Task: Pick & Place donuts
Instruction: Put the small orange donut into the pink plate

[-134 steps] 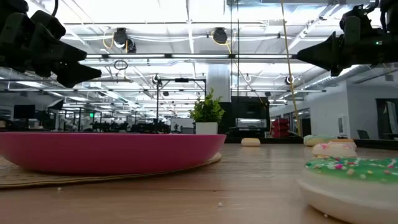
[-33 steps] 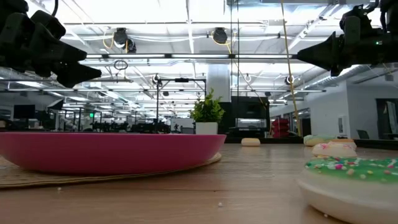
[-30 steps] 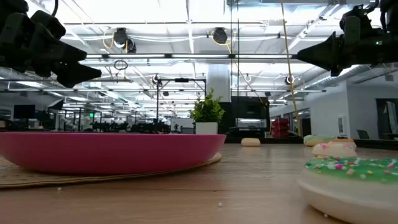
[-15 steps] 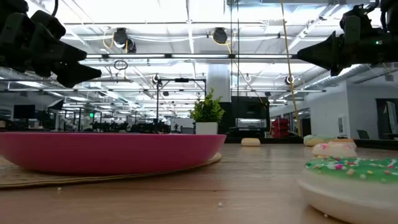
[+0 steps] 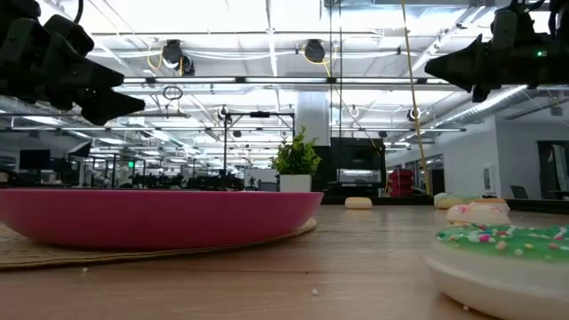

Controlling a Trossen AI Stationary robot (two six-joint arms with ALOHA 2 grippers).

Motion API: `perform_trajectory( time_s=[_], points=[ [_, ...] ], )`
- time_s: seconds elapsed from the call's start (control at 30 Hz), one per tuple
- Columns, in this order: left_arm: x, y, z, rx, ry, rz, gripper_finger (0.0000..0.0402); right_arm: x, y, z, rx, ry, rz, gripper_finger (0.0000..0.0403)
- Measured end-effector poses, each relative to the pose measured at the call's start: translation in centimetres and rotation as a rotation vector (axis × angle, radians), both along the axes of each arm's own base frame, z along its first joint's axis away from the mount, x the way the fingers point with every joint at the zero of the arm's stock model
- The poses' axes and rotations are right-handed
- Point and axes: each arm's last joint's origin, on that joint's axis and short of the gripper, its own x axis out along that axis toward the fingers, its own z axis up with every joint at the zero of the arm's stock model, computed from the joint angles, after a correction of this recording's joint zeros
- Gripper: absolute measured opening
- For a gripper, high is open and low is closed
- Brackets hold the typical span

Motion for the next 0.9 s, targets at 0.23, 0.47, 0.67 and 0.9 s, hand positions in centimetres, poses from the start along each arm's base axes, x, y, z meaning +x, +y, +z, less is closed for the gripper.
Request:
perform_trajectory(
  time_s=[0.23,0.47,0.67,0.9],
  points=[
    [0.0,0.0,0.01,0.0,0.0,0.0,0.0365,0.0,0.0,0.01,0.06,-0.03,0.012,0.0055],
    [0.0,0.0,0.01,0.0,0.0,0.001,0.0365,0.0,0.0,0.01,0.058,-0.029,0.012,0.0055],
    [0.0,0.0,0.0,0.0,0.0,0.001,0.0365,0.0,0.0,0.0,0.057,-0.028,0.011,0.0055],
    [0.0,0.0,0.01,0.0,0.0,0.0,0.0365,0.0,0.0,0.0,0.057,-0.028,0.011,0.0055]
  ],
)
